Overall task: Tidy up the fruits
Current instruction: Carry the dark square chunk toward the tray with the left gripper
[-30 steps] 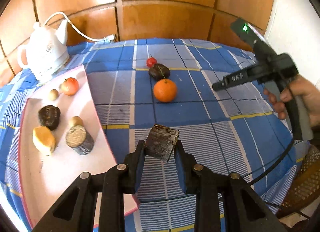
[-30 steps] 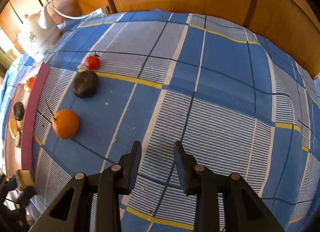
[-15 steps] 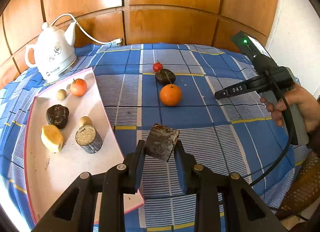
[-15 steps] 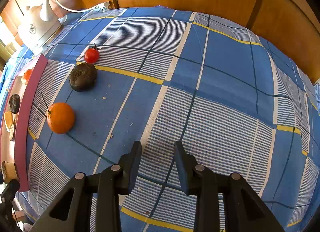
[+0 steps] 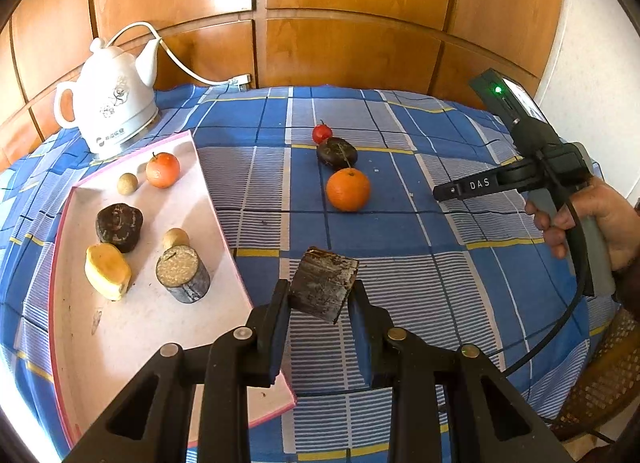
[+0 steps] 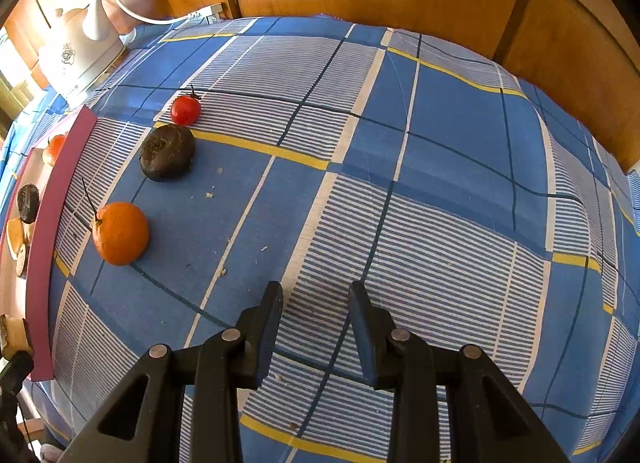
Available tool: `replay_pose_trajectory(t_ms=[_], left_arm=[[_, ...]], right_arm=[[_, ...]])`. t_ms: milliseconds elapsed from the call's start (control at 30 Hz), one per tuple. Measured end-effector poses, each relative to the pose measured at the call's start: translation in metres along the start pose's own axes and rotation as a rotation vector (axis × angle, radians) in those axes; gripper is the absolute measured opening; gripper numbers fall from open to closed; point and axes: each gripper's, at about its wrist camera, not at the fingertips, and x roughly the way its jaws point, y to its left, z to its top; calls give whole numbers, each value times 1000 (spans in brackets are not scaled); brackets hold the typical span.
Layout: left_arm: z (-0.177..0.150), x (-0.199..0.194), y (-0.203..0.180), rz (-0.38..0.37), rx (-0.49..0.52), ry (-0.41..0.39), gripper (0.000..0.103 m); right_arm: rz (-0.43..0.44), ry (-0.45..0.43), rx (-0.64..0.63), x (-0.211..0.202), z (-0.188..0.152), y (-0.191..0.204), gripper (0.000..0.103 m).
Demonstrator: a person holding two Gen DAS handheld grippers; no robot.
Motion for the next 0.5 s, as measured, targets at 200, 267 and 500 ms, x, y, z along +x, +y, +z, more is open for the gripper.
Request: replay_pose_trajectory(t_ms=[200,267,500], left_arm=[[1,-2,2,3,-13,-9,29],[1,-2,4,4,-17,-9,29],[0,-2,9,10,-39,-12,29]], right_arm=[[-1,-1,-1,0,0,0,34],[-2,-3,-1,0,0,1,34],[-7,-10,-5,-1,-1,4,34]])
